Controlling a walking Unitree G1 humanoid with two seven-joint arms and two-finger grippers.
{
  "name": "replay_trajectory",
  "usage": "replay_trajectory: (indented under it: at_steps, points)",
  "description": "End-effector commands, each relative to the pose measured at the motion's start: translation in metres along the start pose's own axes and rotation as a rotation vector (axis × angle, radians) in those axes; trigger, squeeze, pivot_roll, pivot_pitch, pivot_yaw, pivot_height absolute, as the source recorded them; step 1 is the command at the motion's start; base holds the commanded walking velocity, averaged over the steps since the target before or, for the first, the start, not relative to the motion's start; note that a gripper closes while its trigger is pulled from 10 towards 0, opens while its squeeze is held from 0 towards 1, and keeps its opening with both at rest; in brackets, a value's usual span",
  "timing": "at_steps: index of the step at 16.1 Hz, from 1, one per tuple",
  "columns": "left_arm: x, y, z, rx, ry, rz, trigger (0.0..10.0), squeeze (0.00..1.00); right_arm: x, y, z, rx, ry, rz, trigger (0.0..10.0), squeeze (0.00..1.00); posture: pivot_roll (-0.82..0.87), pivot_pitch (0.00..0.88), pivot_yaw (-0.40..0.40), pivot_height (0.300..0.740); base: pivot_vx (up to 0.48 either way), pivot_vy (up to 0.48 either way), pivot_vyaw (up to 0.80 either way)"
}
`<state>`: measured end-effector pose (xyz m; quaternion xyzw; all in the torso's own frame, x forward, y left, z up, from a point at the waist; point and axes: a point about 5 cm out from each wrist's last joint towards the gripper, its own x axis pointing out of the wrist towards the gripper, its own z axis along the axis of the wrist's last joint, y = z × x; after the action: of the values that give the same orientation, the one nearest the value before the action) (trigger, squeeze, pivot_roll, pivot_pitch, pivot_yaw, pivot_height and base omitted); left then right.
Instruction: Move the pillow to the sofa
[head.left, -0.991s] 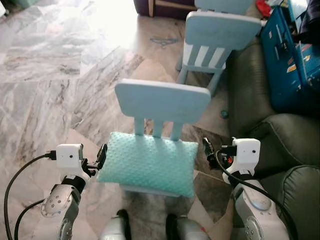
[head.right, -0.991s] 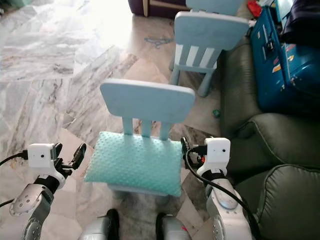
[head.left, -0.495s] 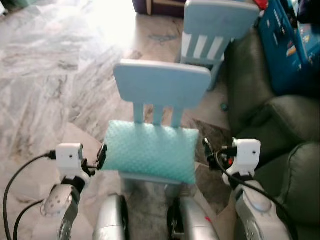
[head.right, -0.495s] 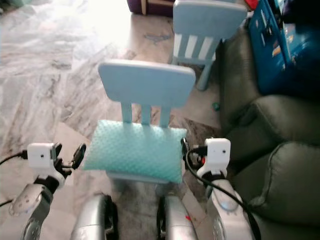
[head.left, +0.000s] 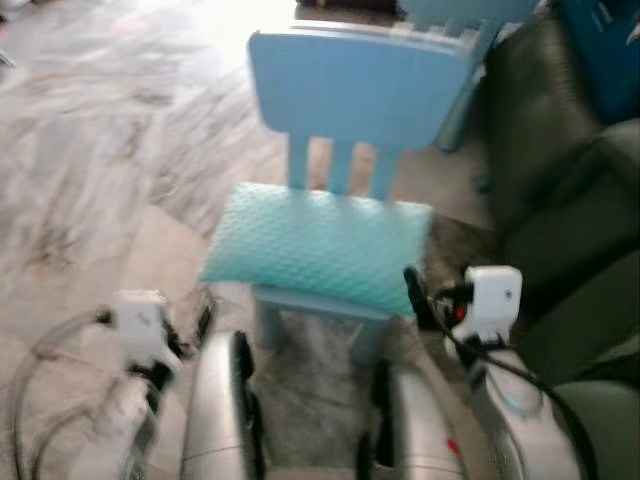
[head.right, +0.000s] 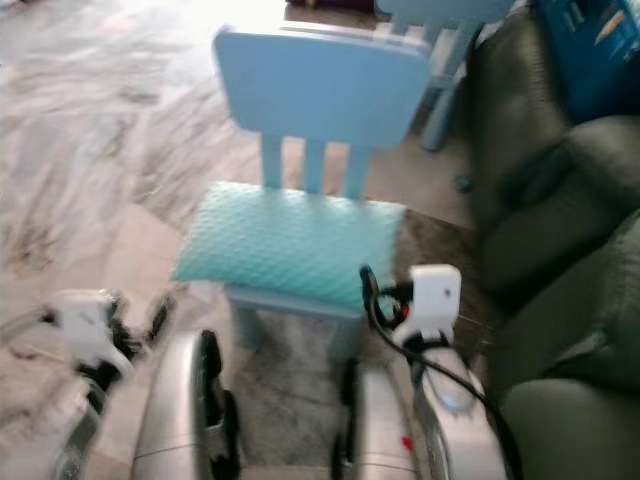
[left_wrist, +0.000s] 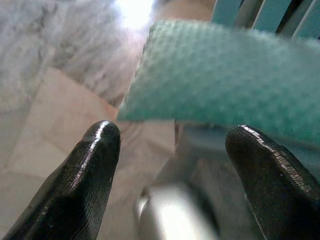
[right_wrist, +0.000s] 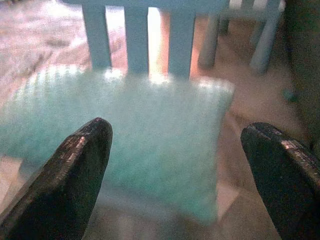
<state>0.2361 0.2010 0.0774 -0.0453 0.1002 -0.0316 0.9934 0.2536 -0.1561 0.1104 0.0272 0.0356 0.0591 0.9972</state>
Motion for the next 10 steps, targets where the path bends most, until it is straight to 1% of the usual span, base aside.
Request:
replay_trajectory:
  at_steps: [1, 10]
  points:
    - [0.0022, 0.0016, 0.0113, 0.026, -0.038, -0.002, 10.0, 0.00, -0.0027, -0.0020, -0.0003, 0.003, 0.002, -0.003, 10.0, 0.00, -0.05, 0.293, -0.036, 0.530, 0.000, 0.000, 0.00]
    - [0.0013, 0.0027, 0.0092, 0.029, -0.026, 0.006, 10.0, 0.00, -0.0029, -0.0024, -0.0004, -0.002, 0.004, -0.003, 10.0, 0.00, -0.05, 0.300, -0.035, 0.530, 0.000, 0.000, 0.00]
